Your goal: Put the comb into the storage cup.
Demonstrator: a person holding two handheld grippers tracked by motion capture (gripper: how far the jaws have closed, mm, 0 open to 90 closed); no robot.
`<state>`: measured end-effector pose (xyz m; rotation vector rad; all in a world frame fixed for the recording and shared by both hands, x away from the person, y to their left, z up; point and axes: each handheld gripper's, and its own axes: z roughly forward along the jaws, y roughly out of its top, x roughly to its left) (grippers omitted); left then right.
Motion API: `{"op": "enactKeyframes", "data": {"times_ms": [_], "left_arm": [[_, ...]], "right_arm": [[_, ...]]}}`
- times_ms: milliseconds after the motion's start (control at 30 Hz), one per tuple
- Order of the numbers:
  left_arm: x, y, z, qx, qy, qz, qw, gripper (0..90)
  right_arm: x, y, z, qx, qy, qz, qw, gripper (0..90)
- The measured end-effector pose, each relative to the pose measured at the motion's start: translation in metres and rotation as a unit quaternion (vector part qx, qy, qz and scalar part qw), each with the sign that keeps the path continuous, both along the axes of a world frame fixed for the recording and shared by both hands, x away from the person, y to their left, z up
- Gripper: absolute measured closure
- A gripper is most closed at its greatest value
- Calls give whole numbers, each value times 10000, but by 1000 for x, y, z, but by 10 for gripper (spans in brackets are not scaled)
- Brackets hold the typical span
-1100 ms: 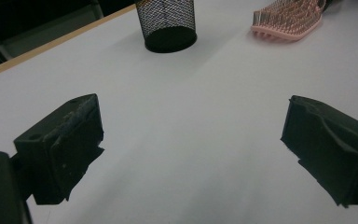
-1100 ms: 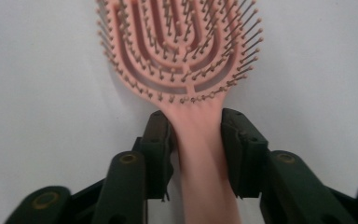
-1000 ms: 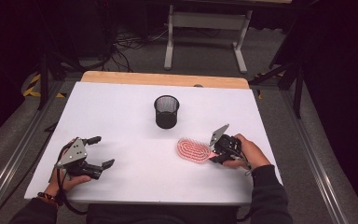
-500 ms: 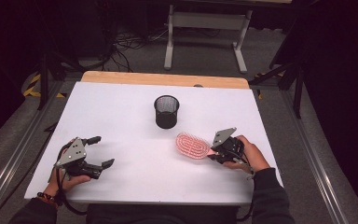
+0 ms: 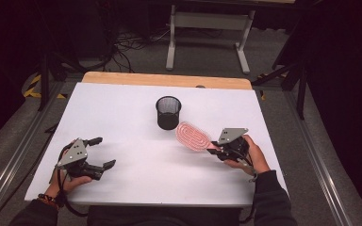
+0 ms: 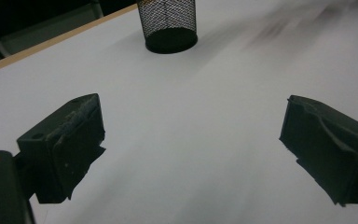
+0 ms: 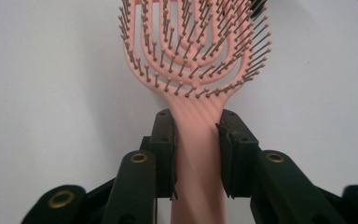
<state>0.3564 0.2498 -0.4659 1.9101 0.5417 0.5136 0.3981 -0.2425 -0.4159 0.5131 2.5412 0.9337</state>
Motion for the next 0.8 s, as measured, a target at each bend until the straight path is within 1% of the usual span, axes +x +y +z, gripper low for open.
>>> {"op": "enactKeyframes", "data": {"times_ms": [33,100,133,167,233,267,300,333,367,400,433,467,500,533,567,600,633,733,767,800], "left_arm": [[0,0,0,2,-4,8,10000,70],[1,0,-1,7,13,5,10000,72],[1,0,-1,12,9,10,10000,72],[0,0,0,7,4,6,10000,72],[0,0,0,-2,5,9,10000,72],[0,0,0,2,2,10,10000,72],[0,0,0,8,5,7,10000,72],[0,0,0,15,3,14,10000,74],[0,0,0,23,1,25,10000,74],[0,0,0,22,-4,40,10000,75],[0,-1,0,16,13,52,10000,79],[1,-1,1,-56,46,52,10000,82],[1,-1,1,-56,46,52,10000,84],[1,-1,2,-110,51,51,9999,84],[1,-1,3,-130,60,52,9999,85],[1,-1,3,-180,58,50,9998,85],[1,-1,3,-229,81,32,9997,87],[0,-1,4,-208,68,54,9997,87],[1,0,4,-227,78,41,9997,87],[1,0,3,-220,73,49,9997,87]], "right_arm": [[0,0,0,0,0,0,10000,697],[-1,2,4,219,-76,-90,9997,697],[-3,5,8,445,-198,-178,9987,697],[-3,5,8,445,-198,-178,9987,697],[-5,8,12,643,-351,-277,9969,697],[-6,9,14,727,-467,-366,9956,696],[-7,10,16,819,-526,-454,9942,697],[-9,11,18,1073,-625,-576,9906,696],[-9,11,18,1073,-625,-576,9906,696],[-9,11,19,1162,-645,-594,9894,696],[-11,11,21,1253,-725,-619,9875,696],[-13,12,22,1333,-884,-641,9850,697],[-15,13,23,1368,-968,-669,9836,696],[-15,13,23,1368,-968,-669,9836,696],[-16,15,24,1407,-1056,-713,9818,696],[-17,16,25,1511,-1118,-750,9793,697],[-18,17,26,1587,-1145,-725,9780,696],[-22,21,28,1667,-1304,-715,9747,697],[-23,21,28,1710,-1324,-698,9738,696],[-25,23,29,1774,-1376,-675,9721,697]]}}
